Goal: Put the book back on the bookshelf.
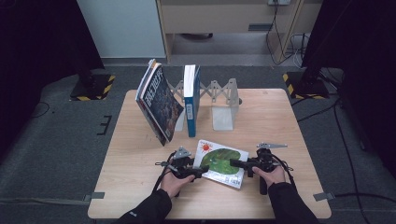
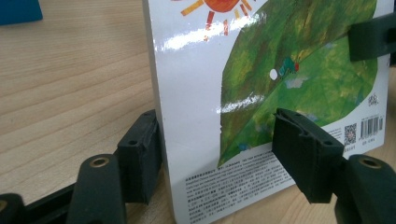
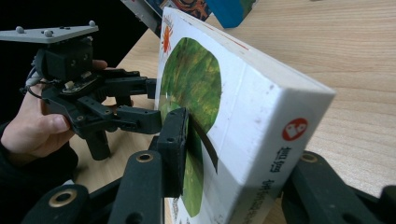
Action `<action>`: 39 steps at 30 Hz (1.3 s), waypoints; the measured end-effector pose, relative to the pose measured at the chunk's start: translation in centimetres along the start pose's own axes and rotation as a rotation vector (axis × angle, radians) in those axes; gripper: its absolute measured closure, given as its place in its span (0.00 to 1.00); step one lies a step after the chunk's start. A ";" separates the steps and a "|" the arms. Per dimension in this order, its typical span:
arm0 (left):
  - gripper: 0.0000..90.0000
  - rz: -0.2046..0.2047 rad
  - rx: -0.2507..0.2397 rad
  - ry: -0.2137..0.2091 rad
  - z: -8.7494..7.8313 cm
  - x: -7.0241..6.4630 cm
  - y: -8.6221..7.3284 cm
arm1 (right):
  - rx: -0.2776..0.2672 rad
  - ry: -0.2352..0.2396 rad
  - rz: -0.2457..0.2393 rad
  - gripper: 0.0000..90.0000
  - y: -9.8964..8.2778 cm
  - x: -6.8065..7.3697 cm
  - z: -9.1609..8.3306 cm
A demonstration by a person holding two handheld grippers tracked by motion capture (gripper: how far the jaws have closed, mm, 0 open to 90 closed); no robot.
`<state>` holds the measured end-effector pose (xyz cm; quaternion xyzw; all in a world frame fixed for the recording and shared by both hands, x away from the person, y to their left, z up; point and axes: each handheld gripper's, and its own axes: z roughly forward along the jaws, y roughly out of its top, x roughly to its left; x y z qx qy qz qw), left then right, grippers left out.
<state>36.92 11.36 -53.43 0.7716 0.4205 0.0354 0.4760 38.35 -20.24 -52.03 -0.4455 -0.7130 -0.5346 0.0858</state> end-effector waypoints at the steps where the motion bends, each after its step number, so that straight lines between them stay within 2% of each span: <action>1: 0.37 0.004 0.000 0.001 0.0 0.0 0.0 | -0.001 -0.003 -0.001 0.68 0.0 0.0 0.0; 7: 0.37 0.009 -0.005 0.004 0.2 0.0 0.0 | 0.009 -0.025 0.001 0.65 -0.5 0.1 0.1; 12: 0.37 0.010 -0.003 0.002 0.2 0.0 0.0 | 0.050 -0.004 0.010 0.62 -1.0 0.2 0.6; 19: 0.37 0.014 -0.020 0.011 0.0 0.0 0.1 | 0.045 0.059 0.019 0.77 -0.7 0.3 0.5; 23: 0.38 0.004 -0.033 0.020 -0.2 0.0 0.2 | 0.044 0.078 0.017 0.81 -0.6 0.6 0.4; 25: 0.38 -0.003 -0.046 0.020 -0.5 0.1 0.3 | 0.026 0.111 0.035 0.83 -0.4 0.8 0.2; 27: 0.38 -0.010 -0.059 0.020 -0.7 0.2 0.5 | 0.011 0.091 0.002 0.84 -0.1 1.1 0.1; 31: 0.38 -0.014 -0.076 0.020 -1.1 0.3 0.6 | -0.036 0.065 0.006 0.84 0.1 1.0 -0.3; 36: 0.37 -0.017 -0.058 0.027 -1.1 0.4 0.6 | -0.089 0.010 -0.013 0.84 0.5 0.9 -1.0; 39: 0.37 -0.006 -0.041 0.052 -1.1 0.4 0.5 | -0.116 -0.013 -0.015 0.84 0.7 0.9 -1.3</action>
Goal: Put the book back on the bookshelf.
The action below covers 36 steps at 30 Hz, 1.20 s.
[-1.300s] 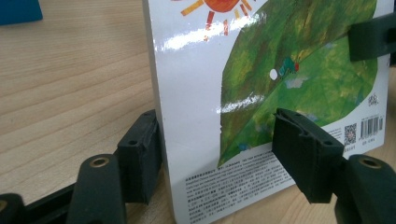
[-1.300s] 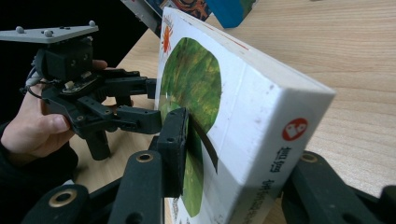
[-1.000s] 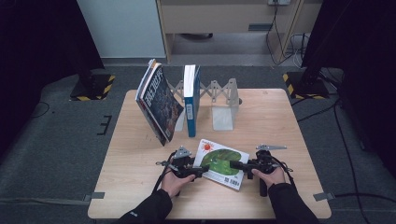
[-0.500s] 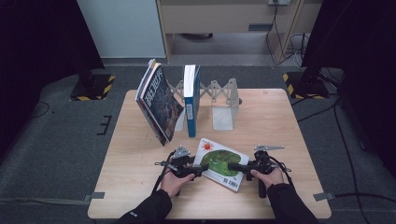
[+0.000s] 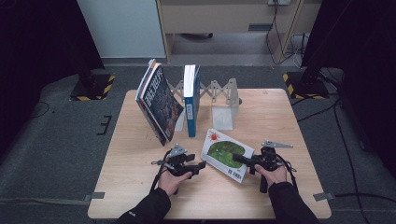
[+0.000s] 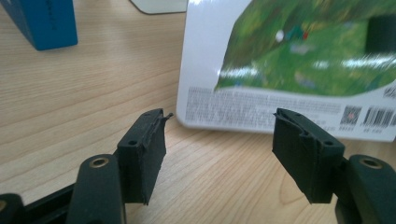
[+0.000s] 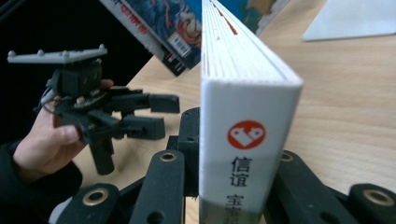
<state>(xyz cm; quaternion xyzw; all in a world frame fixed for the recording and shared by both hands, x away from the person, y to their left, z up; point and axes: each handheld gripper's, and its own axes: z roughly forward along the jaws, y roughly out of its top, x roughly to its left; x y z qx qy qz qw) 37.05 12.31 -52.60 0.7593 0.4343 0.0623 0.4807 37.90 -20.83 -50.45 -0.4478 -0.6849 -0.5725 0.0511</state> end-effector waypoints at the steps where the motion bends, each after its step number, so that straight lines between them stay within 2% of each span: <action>1: 0.37 -0.001 0.002 0.007 0.0 0.0 0.0 | -0.011 -0.008 -0.010 0.84 0.1 0.0 -0.1; 6: 0.35 0.050 0.031 0.074 -0.1 0.3 -0.1 | -0.045 -0.035 -0.020 0.84 0.5 0.0 -0.4; 9: 0.33 0.064 0.047 0.101 -0.2 0.5 -0.2 | -0.056 -0.042 -0.024 0.84 0.8 -0.1 -0.6; 15: 0.30 0.058 0.057 0.131 -0.6 1.2 -0.2 | -0.096 -0.073 -0.037 0.84 1.4 -0.1 -1.2; 19: 0.29 0.080 0.073 0.170 -1.0 1.8 -0.3 | -0.116 -0.096 -0.046 0.84 1.8 -0.1 -1.6; 24: 0.27 0.085 0.074 0.204 -1.6 2.5 -0.2 | -0.144 -0.140 -0.070 0.84 2.3 0.0 -2.0; 31: 0.25 0.065 0.076 0.235 -2.4 3.5 -0.3 | -0.180 -0.205 -0.098 0.84 2.9 0.1 -2.5; 36: 0.24 0.068 0.093 0.256 -2.7 4.1 -0.4 | -0.201 -0.239 -0.115 0.84 3.4 0.1 -2.6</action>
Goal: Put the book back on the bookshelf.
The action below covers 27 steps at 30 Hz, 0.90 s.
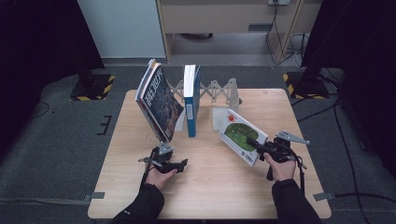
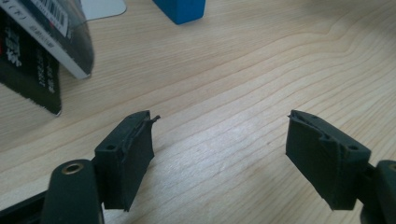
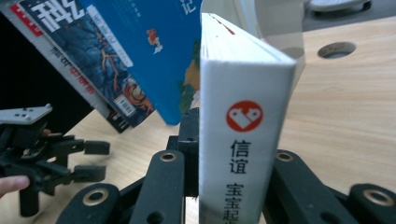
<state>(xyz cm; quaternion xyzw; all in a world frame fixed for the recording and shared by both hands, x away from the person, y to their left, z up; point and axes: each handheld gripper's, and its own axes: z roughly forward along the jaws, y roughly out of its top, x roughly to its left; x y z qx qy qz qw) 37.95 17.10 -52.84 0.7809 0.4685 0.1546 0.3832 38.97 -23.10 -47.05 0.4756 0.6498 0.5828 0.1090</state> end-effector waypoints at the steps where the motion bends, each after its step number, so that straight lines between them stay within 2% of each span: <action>1: 0.24 0.009 0.004 0.006 0.0 0.1 0.0 | -0.002 -0.001 0.000 0.84 0.1 0.0 0.1; 6: 0.23 0.017 0.011 0.021 -0.1 0.5 -0.1 | -0.010 -0.025 -0.021 0.84 0.6 0.1 0.5; 9: 0.23 0.031 0.032 0.032 0.1 0.5 -0.2 | -0.021 -0.044 -0.039 0.84 0.9 0.2 0.7; 14: 0.22 0.033 0.032 0.032 0.2 0.7 -0.3 | -0.045 -0.067 -0.058 0.84 1.4 0.4 1.1; 21: 0.17 0.103 0.042 0.047 0.5 0.2 -0.5 | -0.056 -0.100 -0.089 0.84 1.9 0.9 2.2; 27: 0.13 0.118 0.047 0.045 0.6 0.1 -0.5 | -0.062 -0.124 -0.107 0.84 2.2 1.4 3.7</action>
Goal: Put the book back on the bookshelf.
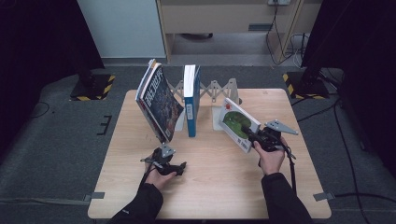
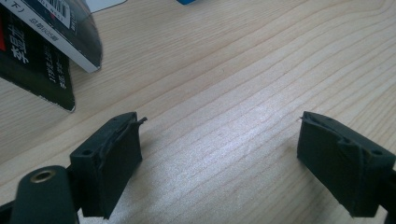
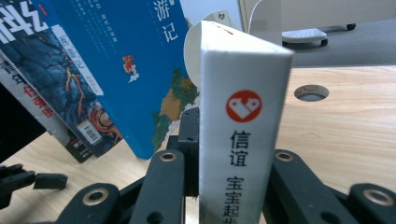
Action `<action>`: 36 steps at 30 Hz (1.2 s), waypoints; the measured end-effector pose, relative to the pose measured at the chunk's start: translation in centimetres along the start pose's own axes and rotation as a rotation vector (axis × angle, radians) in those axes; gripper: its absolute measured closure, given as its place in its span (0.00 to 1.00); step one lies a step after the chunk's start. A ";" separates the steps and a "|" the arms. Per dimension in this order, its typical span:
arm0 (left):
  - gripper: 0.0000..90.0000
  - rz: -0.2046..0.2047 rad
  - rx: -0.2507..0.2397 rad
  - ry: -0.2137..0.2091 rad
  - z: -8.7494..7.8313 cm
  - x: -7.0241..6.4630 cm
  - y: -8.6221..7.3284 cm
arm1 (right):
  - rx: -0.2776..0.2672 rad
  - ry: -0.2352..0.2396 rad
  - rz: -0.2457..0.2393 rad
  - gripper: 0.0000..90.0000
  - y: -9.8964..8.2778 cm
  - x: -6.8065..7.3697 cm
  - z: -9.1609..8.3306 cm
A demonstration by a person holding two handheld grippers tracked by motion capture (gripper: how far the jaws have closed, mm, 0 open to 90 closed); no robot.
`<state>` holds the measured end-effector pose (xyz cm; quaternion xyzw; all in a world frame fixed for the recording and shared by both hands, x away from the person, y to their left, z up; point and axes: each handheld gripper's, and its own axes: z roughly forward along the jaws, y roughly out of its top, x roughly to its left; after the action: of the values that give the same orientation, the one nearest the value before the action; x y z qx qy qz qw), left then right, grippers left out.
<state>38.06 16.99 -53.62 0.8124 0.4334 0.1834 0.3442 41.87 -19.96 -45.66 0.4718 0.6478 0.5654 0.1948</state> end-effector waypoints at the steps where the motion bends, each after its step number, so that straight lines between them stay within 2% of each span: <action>1: 0.12 0.002 0.001 -0.001 0.0 0.0 0.0 | -0.001 -0.006 -0.002 0.84 0.0 0.1 0.3; 6: 0.07 0.007 0.010 -0.007 0.1 -0.1 0.0 | -0.001 -0.031 0.001 0.84 0.0 0.3 1.5; 13: 0.00 -0.007 0.029 0.008 0.3 0.0 0.1 | -0.001 -0.062 -0.015 0.84 0.2 0.4 2.9; 18: 0.00 -0.011 0.028 0.010 0.3 0.0 0.1 | -0.009 -0.075 -0.001 0.84 0.1 0.1 3.8; 31: 0.00 -0.011 0.028 0.009 0.3 0.0 0.1 | 0.007 -0.111 -0.041 0.84 -1.1 0.3 6.2; 36: 0.00 -0.011 0.029 0.009 0.3 0.0 0.1 | -0.005 -0.116 -0.029 0.84 -1.3 0.3 6.7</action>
<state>38.29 16.87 -53.74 0.8140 0.4421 0.1789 0.3315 46.50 -15.89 -48.66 0.4941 0.6408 0.5357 0.2414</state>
